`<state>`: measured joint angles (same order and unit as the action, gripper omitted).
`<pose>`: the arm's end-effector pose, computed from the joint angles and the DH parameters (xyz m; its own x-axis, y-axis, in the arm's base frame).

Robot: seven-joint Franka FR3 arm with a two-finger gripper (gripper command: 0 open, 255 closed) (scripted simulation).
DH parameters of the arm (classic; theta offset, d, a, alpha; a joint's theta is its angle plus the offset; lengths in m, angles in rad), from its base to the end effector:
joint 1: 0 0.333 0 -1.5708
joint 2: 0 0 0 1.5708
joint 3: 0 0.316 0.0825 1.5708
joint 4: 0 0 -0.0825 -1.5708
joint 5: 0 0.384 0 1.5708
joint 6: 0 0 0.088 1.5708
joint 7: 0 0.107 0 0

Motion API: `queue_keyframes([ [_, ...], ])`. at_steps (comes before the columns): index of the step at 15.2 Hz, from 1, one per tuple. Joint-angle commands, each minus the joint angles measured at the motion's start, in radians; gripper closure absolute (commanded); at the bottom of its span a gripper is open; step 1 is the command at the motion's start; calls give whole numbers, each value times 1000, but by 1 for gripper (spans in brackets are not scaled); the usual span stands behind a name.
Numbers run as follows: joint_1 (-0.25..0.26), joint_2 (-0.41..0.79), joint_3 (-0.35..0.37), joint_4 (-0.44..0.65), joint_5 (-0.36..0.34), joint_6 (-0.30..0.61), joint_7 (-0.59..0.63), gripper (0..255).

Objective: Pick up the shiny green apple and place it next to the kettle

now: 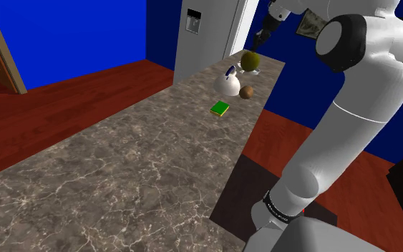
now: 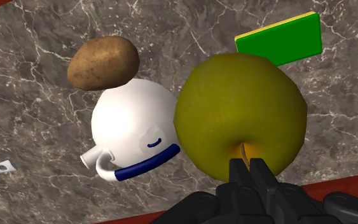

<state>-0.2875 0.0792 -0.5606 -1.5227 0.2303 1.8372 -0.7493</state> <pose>0.4211 -0.4293 0.6368 0.9459 -0.1149 0.3033 -0.1290 -0.9913 0.0267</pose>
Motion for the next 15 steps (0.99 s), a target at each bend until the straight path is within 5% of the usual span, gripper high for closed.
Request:
queue_keyframes([
  [1,-5,5,-3,-17,7,19,-15,255],
  [15,6,-16,4,-227,8,210,-43,255],
])
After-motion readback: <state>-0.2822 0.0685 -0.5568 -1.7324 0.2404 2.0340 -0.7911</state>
